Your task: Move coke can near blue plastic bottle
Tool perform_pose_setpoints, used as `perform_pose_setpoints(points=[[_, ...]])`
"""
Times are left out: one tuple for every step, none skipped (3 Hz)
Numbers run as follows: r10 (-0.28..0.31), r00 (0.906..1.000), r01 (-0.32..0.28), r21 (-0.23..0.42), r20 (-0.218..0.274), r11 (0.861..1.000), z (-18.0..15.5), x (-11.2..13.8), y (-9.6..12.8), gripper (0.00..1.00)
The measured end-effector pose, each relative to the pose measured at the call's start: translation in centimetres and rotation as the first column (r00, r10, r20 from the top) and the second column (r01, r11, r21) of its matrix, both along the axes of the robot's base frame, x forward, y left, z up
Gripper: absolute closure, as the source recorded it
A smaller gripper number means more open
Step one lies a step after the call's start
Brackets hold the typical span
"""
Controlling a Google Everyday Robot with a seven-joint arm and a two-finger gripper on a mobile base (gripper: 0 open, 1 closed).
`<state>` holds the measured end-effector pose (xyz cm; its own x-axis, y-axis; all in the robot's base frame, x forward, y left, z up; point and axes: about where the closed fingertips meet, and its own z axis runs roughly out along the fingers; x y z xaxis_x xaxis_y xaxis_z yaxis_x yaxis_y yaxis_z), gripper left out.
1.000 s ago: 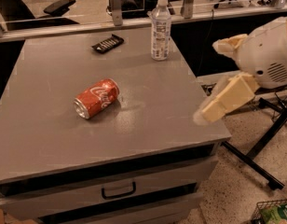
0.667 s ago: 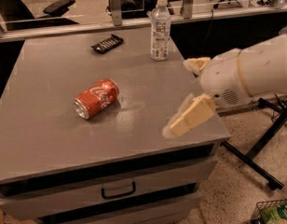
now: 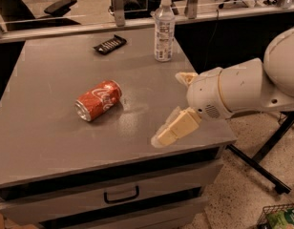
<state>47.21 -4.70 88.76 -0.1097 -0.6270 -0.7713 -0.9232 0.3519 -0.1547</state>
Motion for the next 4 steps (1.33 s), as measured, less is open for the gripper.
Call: perform_pose_setpoints(points=[[-0.003,0.9999,0.003,0.014,0.013,1.000,0.0,0.1,0.4,0.00],[0.013,0.9978,-0.019,0.085,0.066,0.996,-0.4,1.3,3.1,0.00],[0.023,0.9951,-0.037,0.150,0.096,0.988,-1.7,3.0,5.7,0.00],[0.014,0.9926,-0.040,0.215,0.121,0.976,-2.8,4.7,7.8,0.00]])
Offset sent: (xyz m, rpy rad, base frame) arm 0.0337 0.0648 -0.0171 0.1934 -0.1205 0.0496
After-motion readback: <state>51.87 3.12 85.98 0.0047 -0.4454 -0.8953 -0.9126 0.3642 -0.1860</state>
